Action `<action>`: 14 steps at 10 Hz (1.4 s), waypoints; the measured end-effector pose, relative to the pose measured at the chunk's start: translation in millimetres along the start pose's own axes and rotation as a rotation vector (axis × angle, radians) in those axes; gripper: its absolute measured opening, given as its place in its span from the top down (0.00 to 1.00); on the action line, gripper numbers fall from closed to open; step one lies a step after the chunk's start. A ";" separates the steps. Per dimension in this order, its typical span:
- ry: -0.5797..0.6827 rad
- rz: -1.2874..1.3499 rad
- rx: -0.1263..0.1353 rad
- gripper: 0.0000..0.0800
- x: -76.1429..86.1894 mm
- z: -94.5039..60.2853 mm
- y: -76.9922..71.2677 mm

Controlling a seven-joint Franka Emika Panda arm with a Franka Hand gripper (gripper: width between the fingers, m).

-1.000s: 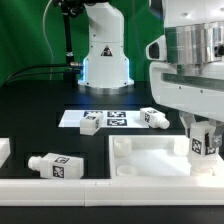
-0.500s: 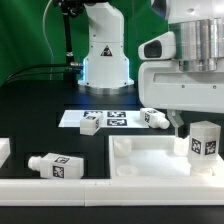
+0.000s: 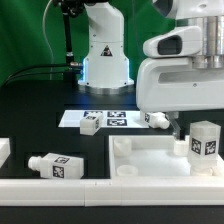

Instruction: Assemble one leg

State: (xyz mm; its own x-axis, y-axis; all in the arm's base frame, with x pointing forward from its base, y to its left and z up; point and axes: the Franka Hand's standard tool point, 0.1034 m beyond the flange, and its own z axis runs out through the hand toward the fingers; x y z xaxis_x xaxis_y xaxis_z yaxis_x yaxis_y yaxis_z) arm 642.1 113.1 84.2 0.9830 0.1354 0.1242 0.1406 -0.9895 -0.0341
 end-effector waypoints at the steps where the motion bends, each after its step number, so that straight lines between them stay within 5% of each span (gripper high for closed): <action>1: 0.002 -0.045 0.004 0.19 0.5 -0.2 1.8; 2: 0.000 0.003 0.004 0.19 0.1 0.4 1.1; 3: 0.000 0.002 0.004 0.31 0.1 0.4 1.6; 4: 0.000 0.060 0.008 0.54 0.1 0.5 1.1; 5: 0.000 0.147 0.008 0.54 -0.1 0.7 0.9; 6: -0.001 0.208 0.007 0.64 -0.1 0.9 1.6; 10: 0.000 0.668 -0.012 0.64 1.4 1.9 5.5; 14: -0.031 1.353 0.032 0.64 -2.5 3.4 14.2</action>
Offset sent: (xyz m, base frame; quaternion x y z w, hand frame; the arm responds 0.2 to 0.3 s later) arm 0.0000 0.0000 0.0000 0.0000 0.0000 0.0000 1.0000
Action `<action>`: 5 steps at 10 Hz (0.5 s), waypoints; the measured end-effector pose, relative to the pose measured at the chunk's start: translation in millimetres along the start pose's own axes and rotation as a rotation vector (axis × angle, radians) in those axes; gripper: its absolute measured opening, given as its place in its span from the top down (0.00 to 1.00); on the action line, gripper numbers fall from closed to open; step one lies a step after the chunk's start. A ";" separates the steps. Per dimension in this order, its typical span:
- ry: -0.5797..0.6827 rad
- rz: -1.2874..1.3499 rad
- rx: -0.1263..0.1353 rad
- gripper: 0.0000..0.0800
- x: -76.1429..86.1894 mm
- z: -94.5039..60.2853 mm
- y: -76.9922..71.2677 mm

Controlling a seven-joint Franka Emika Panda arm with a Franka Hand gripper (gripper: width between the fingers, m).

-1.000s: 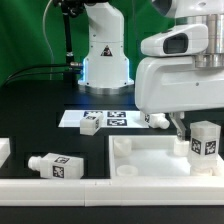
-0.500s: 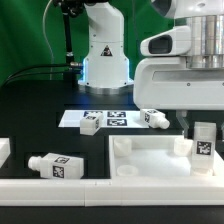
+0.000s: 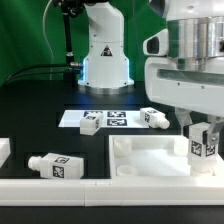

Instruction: Assemble one leg

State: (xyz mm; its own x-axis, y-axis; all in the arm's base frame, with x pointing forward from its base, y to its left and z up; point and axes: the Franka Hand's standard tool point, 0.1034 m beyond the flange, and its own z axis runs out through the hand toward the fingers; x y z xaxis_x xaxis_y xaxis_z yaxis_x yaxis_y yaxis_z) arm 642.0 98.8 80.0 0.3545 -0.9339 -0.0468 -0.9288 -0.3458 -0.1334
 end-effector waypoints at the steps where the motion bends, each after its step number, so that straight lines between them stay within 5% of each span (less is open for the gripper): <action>1: 0.000 -0.016 -0.001 0.64 0.0 -0.1 0.3; 2: 0.000 -0.037 -0.003 0.45 -0.2 0.8 0.7; 3: 0.004 -0.084 -0.008 0.45 -1.2 1.0 0.8; 5: 0.011 -0.595 -0.034 0.21 -3.4 4.9 -4.2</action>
Offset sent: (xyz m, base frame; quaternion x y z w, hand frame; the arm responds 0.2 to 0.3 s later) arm 0.0015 0.0091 0.0046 -0.0646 0.0468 -0.3592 0.9298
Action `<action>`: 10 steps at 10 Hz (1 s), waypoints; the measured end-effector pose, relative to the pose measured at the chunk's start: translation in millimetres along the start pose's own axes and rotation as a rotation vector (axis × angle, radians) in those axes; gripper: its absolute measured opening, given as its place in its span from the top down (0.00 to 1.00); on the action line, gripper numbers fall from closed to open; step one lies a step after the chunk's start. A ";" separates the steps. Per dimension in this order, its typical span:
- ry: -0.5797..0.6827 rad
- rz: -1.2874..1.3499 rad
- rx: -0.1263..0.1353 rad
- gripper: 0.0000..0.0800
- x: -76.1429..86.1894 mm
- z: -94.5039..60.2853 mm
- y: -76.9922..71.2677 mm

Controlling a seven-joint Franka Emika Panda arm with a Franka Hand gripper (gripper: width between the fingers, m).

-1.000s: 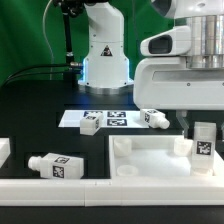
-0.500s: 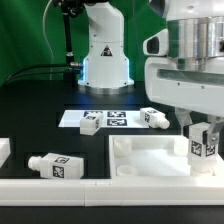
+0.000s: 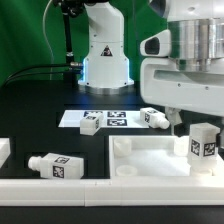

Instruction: Assemble one leg

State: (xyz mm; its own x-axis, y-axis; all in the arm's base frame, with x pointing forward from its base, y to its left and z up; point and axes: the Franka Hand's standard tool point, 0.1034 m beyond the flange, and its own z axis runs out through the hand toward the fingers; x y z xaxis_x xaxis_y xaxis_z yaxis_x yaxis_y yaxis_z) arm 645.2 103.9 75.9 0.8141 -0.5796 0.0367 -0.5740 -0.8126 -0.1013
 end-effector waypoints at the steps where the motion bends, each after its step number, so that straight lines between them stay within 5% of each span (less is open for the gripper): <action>1: -0.002 -0.072 0.003 0.21 -2.6 0.1 -2.9; 3: 0.022 -0.211 0.011 0.19 -6.2 -0.8 -0.1; 5: 0.019 -0.485 -0.022 0.19 -7.6 -7.5 -3.9; 8: 0.026 -0.752 -0.031 0.19 -5.2 -15.7 -5.1; 10: 0.025 -0.728 -0.031 0.50 -5.3 -15.2 -5.0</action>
Offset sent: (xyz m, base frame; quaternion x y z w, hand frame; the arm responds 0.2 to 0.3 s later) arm 0.0000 0.0000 0.0000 0.0000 0.0000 -0.1938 0.9810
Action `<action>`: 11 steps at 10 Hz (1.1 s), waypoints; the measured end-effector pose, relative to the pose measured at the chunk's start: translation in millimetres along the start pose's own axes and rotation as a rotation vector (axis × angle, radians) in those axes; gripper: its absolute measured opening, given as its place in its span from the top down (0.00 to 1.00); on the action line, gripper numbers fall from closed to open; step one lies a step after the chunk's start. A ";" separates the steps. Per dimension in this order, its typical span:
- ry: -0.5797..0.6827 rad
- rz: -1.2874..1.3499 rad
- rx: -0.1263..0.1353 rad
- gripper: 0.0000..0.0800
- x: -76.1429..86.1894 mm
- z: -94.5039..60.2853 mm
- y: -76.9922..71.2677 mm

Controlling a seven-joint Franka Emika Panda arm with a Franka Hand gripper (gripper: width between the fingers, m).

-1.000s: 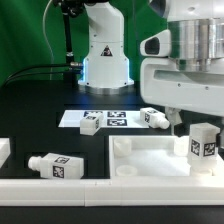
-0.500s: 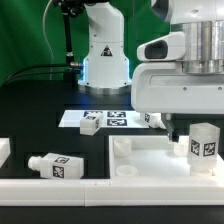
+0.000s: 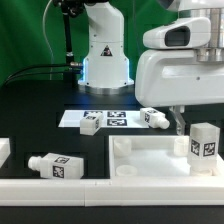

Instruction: Assemble one leg

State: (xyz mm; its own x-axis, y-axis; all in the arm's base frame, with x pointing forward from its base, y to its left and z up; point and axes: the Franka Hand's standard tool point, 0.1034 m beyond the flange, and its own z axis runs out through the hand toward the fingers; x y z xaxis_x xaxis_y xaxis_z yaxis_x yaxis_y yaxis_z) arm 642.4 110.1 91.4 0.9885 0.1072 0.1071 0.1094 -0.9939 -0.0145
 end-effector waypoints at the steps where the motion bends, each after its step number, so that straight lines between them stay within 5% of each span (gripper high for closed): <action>1: 0.000 0.075 0.003 0.65 -0.1 0.1 -0.7; 4: -0.001 0.302 0.003 0.65 -0.3 0.6 0.0; 8: -0.052 0.976 -0.009 0.65 0.1 1.9 1.7; 11: -0.067 1.375 0.017 0.64 -1.0 3.0 5.7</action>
Offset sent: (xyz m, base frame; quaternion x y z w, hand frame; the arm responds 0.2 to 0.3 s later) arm 0.0000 0.0000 0.0000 0.0000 0.0000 0.1938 0.9810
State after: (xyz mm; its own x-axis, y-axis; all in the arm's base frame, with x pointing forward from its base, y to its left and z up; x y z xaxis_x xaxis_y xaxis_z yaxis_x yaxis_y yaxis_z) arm 642.3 104.3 88.2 0.3044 -0.9512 -0.0507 -0.9506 -0.2999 -0.0806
